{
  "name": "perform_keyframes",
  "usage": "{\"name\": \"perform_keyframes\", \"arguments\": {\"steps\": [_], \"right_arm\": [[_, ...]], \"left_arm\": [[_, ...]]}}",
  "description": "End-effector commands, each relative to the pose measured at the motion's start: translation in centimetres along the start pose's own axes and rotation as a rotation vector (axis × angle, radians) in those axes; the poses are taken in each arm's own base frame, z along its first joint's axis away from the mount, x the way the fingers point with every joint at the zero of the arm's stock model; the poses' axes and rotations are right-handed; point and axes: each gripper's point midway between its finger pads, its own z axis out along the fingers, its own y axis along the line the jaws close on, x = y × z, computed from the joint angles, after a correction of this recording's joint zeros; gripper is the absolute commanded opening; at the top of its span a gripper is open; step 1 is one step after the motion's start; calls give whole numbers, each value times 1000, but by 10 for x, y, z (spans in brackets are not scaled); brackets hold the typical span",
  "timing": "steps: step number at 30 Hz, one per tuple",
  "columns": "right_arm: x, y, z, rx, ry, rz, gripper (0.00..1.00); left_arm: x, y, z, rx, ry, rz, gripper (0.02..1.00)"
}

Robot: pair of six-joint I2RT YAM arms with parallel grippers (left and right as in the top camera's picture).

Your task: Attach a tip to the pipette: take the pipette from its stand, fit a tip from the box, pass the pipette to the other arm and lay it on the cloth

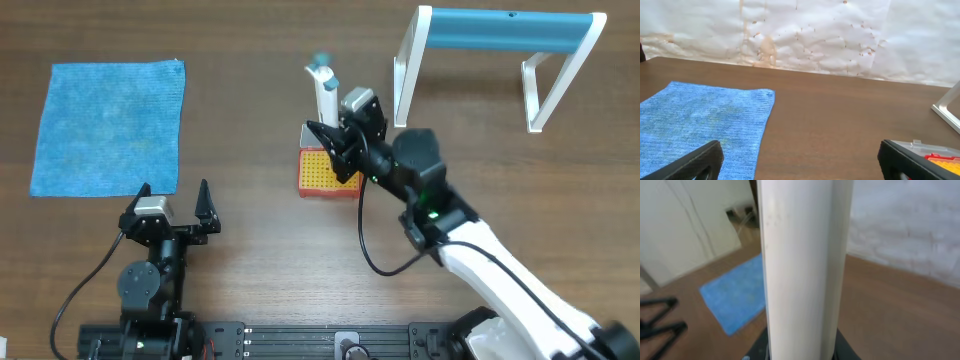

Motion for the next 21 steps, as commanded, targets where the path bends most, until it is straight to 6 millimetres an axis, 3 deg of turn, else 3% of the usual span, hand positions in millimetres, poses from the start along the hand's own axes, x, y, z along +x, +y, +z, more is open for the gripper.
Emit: {"name": "perform_keyframes", "arguments": {"steps": [1,11,21], "right_arm": [[-14,14,-14,-32,29,20,80],[3,33,-17,-133,124,305,80],[5,41,-19,-180,140,318,80]], "left_arm": [[1,3,0,-13,1,2,998],[1,3,0,-13,1,2,998],[0,3,0,-15,0,1,996]]}}
